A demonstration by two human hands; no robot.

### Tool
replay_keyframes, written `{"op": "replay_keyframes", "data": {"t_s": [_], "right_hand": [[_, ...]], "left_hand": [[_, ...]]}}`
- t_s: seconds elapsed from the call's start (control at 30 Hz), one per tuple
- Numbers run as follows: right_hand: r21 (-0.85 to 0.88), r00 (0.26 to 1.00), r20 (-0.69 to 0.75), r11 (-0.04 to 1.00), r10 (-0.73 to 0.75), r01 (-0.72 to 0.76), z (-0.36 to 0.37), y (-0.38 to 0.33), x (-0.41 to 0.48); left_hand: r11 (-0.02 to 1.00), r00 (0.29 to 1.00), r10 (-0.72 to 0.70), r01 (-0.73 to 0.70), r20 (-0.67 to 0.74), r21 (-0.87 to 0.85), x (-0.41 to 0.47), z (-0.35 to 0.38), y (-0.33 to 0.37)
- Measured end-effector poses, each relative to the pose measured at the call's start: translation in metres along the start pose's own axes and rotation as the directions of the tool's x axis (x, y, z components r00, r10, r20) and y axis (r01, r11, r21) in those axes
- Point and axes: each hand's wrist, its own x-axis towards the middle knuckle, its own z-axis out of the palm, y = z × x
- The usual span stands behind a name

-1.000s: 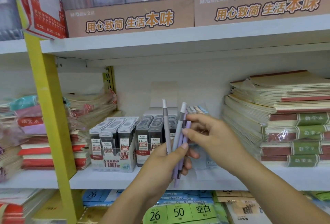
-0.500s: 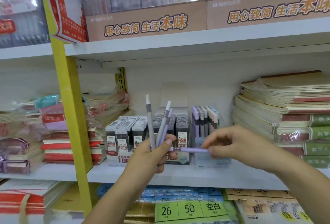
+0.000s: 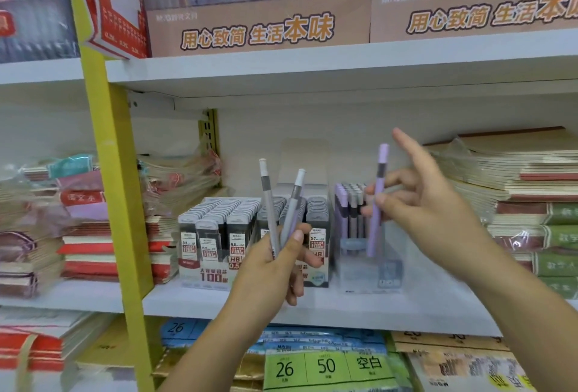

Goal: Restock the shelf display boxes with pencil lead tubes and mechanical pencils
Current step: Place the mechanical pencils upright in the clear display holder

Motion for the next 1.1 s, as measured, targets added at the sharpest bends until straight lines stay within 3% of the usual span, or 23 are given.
{"op": "replay_keyframes", "data": {"t_s": [0.13, 0.23, 0.4, 1.1], "right_hand": [[-0.071, 0.977, -0.134, 0.985, -0.163, 0.155, 0.011, 0.007, 0.002], [-0.18, 0.969, -0.139, 0.968, -0.203, 0.176, 0.018, 0.015, 0.005], [-0.373, 0.989, -0.066, 0.923, -0.13, 0.097, 0.031, 0.031, 0.006], [-0.522, 0.999, 0.001, 0.852, -0.049, 0.042, 0.035, 0.042, 0.005]], "left_hand": [[1.0, 1.0, 0.024, -0.025, 0.006, 0.011, 0.002, -0.001, -0.006], [0.999, 0.999, 0.03, -0.03, 0.015, 0.013, 0.003, -0.003, -0.01], [0.999, 1.0, -0.004, 0.004, 0.011, -0.036, 0.005, -0.007, -0.014], [0.992, 0.996, -0.055, 0.063, 0.077, -0.106, 0.006, -0.003, -0.016]]}}
